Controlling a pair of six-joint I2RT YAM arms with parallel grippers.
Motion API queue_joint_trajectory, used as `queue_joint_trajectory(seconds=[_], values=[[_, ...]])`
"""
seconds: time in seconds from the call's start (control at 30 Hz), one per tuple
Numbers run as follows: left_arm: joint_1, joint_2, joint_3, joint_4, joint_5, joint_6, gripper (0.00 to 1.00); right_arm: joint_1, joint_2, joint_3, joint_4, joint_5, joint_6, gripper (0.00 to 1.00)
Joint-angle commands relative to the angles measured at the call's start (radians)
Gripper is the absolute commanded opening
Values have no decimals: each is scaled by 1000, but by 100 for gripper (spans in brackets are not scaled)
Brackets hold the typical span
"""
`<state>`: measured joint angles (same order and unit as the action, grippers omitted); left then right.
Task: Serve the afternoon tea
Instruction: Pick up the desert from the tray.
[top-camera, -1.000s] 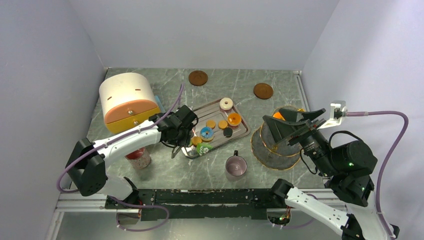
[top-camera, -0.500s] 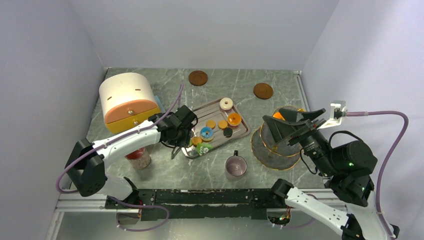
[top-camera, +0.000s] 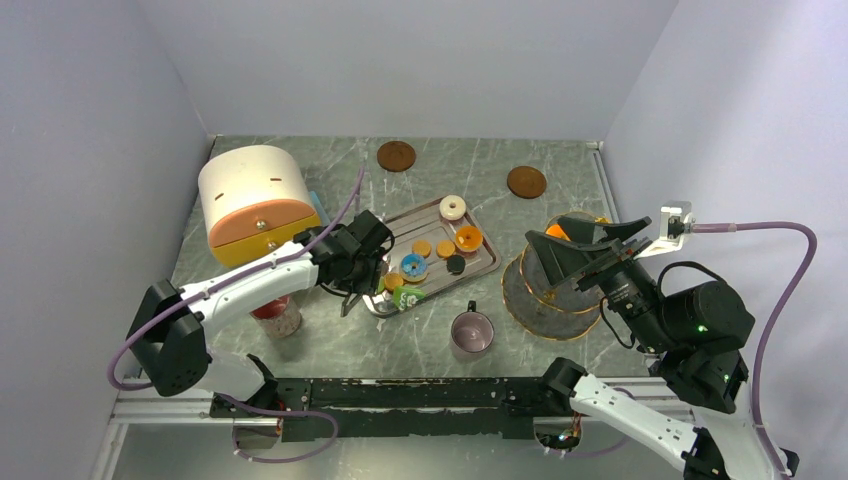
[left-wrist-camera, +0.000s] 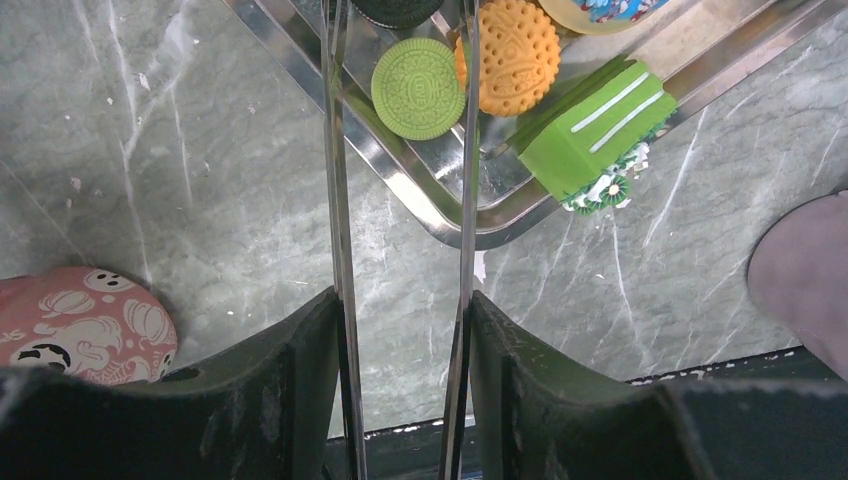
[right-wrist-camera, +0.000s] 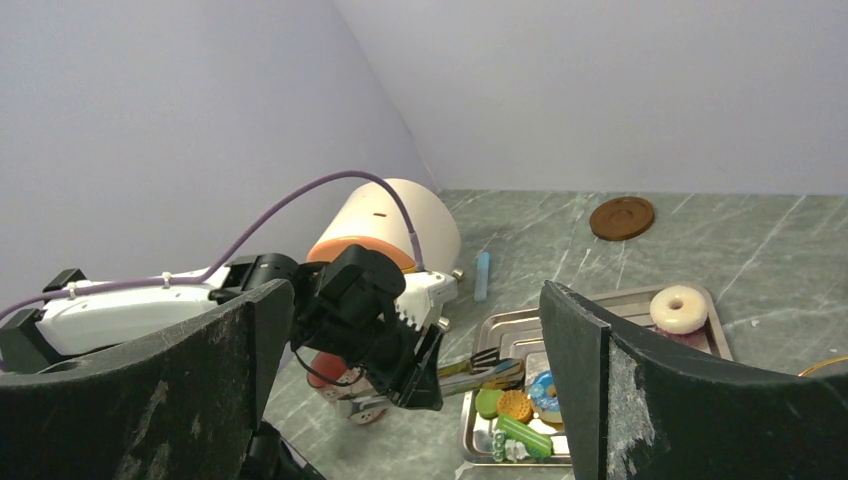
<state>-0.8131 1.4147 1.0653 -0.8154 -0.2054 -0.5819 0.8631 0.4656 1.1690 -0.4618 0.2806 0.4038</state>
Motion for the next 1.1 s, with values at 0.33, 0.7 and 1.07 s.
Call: queue_joint_trajectory(seconds=[0.33,0.7,1.07], values=[[6,7,-18,53,2,18,45,0,-3,-5,8,11,-3,98],[7,-33,-5,96,23,21,38,-1,-5,-14,7,20,-4,98],[5,-78,18,164,99,-3,36,0,-4,-10,9,20,-5,98]])
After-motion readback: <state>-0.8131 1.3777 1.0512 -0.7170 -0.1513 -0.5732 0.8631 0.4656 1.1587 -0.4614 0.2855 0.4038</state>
